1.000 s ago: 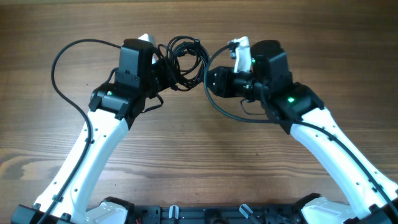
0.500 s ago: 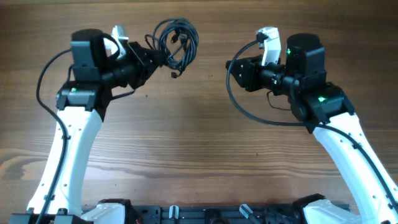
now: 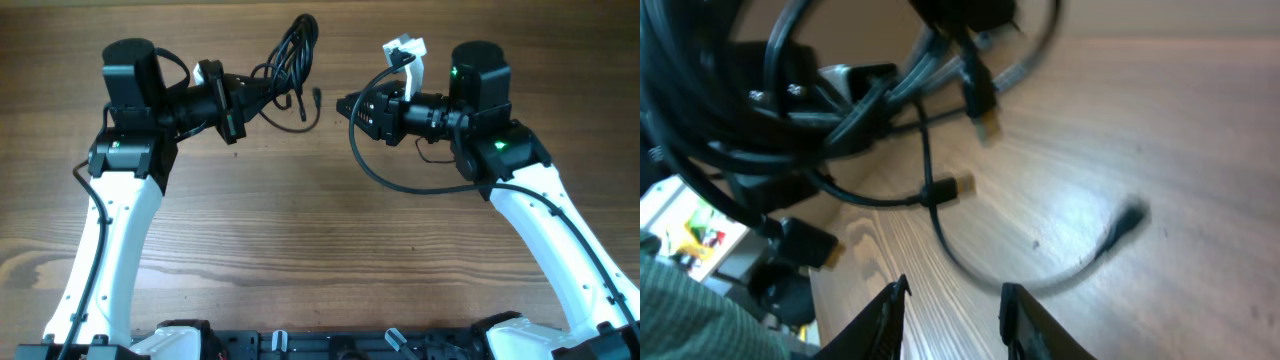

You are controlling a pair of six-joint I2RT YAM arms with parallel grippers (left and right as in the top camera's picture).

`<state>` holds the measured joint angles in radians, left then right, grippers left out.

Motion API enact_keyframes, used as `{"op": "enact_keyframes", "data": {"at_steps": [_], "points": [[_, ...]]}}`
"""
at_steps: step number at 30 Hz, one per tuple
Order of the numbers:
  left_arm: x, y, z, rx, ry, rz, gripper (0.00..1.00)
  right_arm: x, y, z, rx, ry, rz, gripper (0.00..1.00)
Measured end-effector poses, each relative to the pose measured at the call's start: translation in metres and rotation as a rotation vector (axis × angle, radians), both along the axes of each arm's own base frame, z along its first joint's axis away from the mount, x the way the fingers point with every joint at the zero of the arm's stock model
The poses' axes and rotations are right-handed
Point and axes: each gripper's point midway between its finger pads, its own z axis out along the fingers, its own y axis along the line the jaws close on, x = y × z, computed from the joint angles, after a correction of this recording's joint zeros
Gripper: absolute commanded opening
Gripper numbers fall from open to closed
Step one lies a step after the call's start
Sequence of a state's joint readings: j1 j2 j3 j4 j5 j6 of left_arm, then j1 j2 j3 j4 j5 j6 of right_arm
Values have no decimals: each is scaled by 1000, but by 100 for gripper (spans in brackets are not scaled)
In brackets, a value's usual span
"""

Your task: Untangle cables

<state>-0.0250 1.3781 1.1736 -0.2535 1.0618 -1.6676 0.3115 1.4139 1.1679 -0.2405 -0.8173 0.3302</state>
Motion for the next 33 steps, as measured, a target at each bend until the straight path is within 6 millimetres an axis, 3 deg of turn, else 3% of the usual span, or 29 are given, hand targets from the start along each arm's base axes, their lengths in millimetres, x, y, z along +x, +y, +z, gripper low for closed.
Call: {"op": "enact_keyframes", "data": {"at_steps": [4, 9, 12, 17, 19, 23, 29, 33], "points": [[15, 12, -15, 254, -315, 15, 4, -4, -11, -20, -59, 115, -74, 34], [19, 19, -53, 654, -570, -58, 4, -15, -18, -11, -94, 68, -80, 34], [18, 10, -70, 875, -706, -153, 4, -16, -19, -7, -100, 36, -72, 34], [13, -16, -74, 1099, -974, -322, 4, -15, -19, -1, -109, 0, -64, 35], [8, -28, -75, 1141, -1061, -388, 4, -15, -19, 6, -111, -26, -59, 34], [9, -29, -75, 1167, -1091, -404, 4, -19, -13, 9, -114, -50, -29, 35], [4, -30, -79, 1061, -894, -313, 4, -37, 19, 16, -97, -104, 61, 35], [-7, -43, -76, 937, -846, -323, 4, -34, 36, 13, -96, -106, 58, 35]]}}
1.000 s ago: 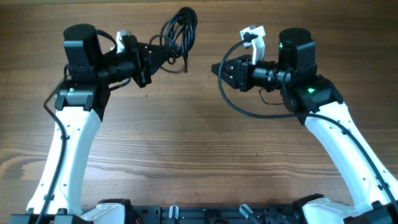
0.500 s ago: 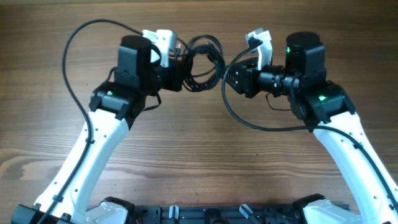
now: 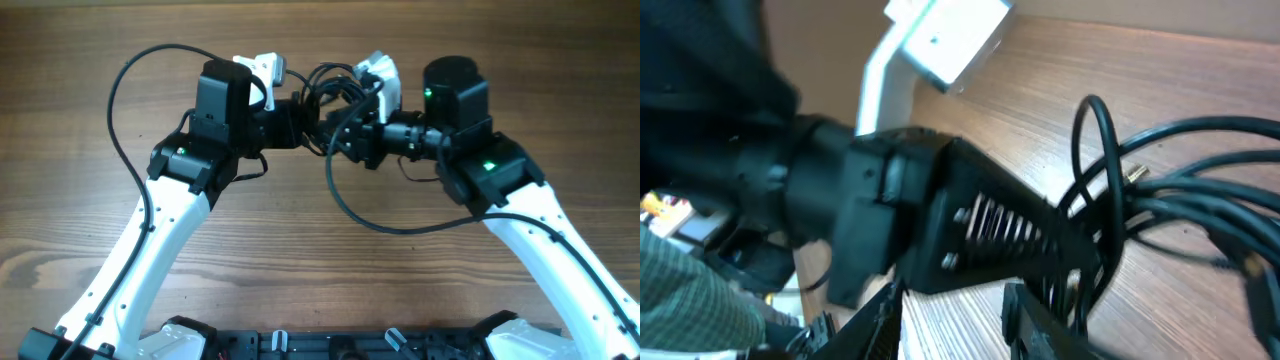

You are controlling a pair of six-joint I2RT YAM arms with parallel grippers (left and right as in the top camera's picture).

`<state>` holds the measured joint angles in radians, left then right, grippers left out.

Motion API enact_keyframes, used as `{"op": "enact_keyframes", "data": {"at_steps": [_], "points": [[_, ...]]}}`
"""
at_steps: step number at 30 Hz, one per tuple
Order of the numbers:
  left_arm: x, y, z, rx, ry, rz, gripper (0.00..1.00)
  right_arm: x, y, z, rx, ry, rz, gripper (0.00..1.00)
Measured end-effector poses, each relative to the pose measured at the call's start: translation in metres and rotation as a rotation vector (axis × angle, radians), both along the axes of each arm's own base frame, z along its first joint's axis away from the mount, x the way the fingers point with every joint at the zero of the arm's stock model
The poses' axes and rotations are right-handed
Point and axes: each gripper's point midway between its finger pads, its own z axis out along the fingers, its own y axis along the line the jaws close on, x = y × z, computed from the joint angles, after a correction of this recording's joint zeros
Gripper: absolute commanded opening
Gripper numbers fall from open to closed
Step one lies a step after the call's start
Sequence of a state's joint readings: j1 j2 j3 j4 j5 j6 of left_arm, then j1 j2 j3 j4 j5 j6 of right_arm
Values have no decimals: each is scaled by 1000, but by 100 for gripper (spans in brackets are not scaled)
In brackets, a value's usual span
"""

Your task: Untangle cables

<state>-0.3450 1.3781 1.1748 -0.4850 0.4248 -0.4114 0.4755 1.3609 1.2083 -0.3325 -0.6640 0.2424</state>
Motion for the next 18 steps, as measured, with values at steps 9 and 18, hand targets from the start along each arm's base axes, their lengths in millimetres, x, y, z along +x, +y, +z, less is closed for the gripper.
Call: {"op": "enact_keyframes", "data": {"at_steps": [9, 18], "points": [[-13, -13, 4, -111, 100, -23, 4, 37, -7, -30, -56, 85, -207, 45], [-14, -13, 5, -131, 117, -25, 4, 52, -5, -44, -54, 125, -260, 39]]}}
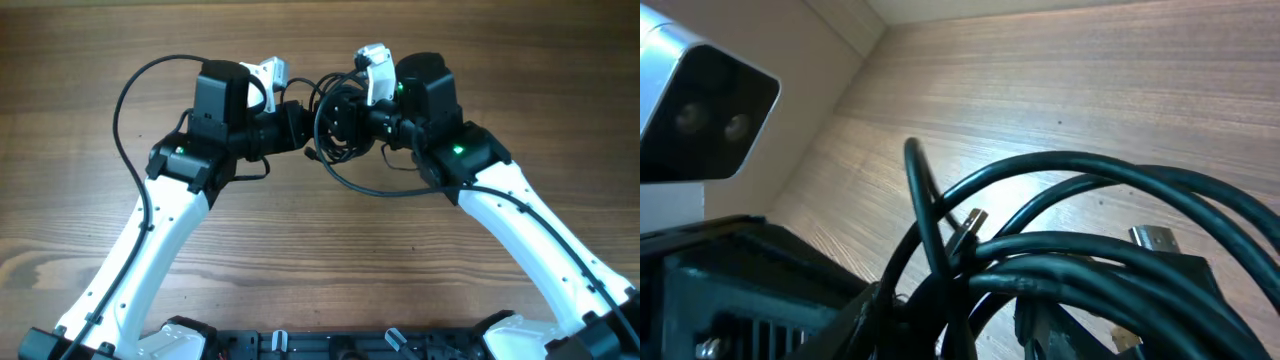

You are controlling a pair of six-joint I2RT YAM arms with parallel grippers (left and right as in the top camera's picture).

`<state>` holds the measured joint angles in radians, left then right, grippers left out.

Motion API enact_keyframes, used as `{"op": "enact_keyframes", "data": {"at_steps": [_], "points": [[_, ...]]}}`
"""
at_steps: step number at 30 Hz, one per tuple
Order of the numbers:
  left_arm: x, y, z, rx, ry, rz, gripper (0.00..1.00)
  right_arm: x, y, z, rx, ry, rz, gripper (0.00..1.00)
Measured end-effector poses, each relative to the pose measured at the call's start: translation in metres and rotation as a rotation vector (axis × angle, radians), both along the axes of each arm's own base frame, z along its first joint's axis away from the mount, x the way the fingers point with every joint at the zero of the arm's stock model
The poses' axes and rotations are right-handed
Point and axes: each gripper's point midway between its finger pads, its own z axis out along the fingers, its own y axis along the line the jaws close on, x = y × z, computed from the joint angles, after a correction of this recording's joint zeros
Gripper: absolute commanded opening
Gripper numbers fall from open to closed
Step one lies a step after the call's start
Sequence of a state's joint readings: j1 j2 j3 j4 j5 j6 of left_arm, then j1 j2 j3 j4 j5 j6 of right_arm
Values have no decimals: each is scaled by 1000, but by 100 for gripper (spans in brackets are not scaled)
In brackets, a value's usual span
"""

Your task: Untangle cables

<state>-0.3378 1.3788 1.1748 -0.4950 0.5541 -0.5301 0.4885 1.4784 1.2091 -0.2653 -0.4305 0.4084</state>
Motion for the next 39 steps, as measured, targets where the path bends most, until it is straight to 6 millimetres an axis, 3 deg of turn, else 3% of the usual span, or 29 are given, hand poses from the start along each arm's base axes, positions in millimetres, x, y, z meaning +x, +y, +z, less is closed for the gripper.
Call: {"op": "enact_keyframes", "data": {"at_steps": [7, 16, 21, 22, 25, 29, 33, 39], "points": [[2, 3, -1, 1, 4, 17, 4, 4, 9, -3, 34, 5, 27, 13], [3, 8, -5, 28, 14, 40, 4, 1, 6, 7, 72, 11, 47, 4], [3, 14, -7, 70, 21, 79, 4, -19, -28, 75, 196, -74, 35, 4], [3, 16, -7, 77, 24, 86, 4, -27, -42, 98, 240, -108, 34, 5], [0, 12, -6, 78, 22, 75, 4, -40, -61, 123, 298, -124, 44, 4], [-1, 9, 2, 68, 6, 70, 4, -42, -85, 134, 352, -97, 24, 5], [-2, 6, 6, 60, -1, 60, 4, -36, -121, 134, 410, -9, -73, 5], [-6, 2, 6, 57, 3, 44, 4, -28, -171, 100, 416, 179, -294, 5]]}}
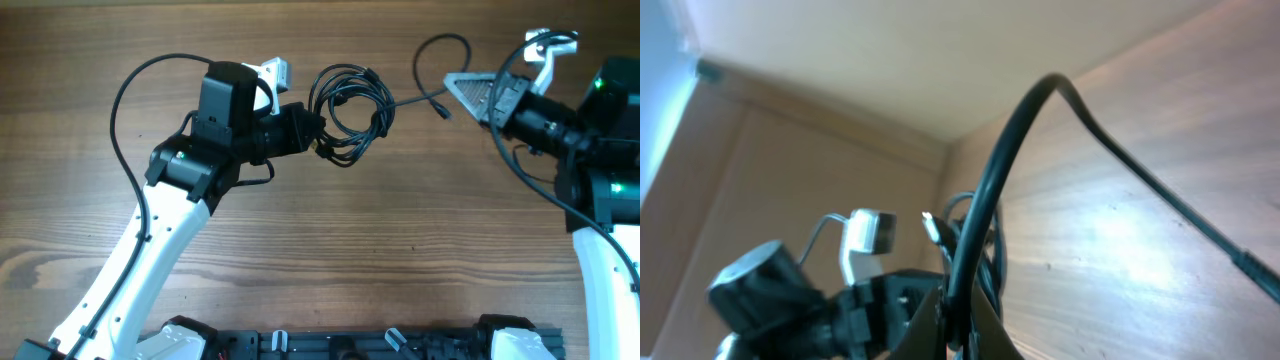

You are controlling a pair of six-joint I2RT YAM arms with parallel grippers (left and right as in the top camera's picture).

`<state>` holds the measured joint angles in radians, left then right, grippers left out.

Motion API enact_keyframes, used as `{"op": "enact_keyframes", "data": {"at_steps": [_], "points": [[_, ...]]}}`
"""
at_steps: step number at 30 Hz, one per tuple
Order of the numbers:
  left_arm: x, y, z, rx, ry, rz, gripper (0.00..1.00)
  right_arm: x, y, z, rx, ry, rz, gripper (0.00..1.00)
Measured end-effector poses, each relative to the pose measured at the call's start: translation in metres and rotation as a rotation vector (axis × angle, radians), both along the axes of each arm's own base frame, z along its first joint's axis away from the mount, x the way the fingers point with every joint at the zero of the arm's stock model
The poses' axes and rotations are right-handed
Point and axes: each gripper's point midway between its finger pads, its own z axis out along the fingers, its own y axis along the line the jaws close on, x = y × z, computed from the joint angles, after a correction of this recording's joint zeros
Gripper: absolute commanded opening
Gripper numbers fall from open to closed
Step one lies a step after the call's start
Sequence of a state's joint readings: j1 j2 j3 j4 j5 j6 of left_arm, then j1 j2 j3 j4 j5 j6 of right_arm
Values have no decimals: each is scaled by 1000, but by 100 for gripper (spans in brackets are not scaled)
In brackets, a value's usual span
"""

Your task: Untangle cables

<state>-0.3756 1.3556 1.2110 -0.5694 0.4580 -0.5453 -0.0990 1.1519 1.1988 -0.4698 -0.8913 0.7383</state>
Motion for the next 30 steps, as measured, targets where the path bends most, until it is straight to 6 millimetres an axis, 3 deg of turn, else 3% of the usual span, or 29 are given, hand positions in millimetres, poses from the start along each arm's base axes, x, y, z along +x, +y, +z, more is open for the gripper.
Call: {"op": "enact_keyframes", "data": {"at_steps": [8, 10, 12, 18, 20, 23, 27, 30], "points": [[20, 0, 9, -8, -101, 32, 4, -14, -20, -87, -226, 277, -44, 6], [28, -2, 18, -27, -152, 36, 4, -8, -15, -111, -281, 299, 30, 15], [31, 0, 20, -28, -165, 46, 4, -4, -7, -110, -292, 231, 100, 18], [32, 11, 9, 0, -122, 82, 4, 5, 35, -77, -279, -25, 257, 24], [31, 12, 6, -5, -101, 91, 4, 4, 53, -68, -267, -79, 302, 37], [31, 12, 6, -32, -67, 119, 4, 0, 72, -65, -260, -87, 331, 43], [30, 12, 4, -114, 44, 210, 4, 4, 64, -79, -294, 0, 257, 45], [16, 19, -16, -113, 204, 287, 4, 5, 52, -93, -342, 76, 191, 46]]}}
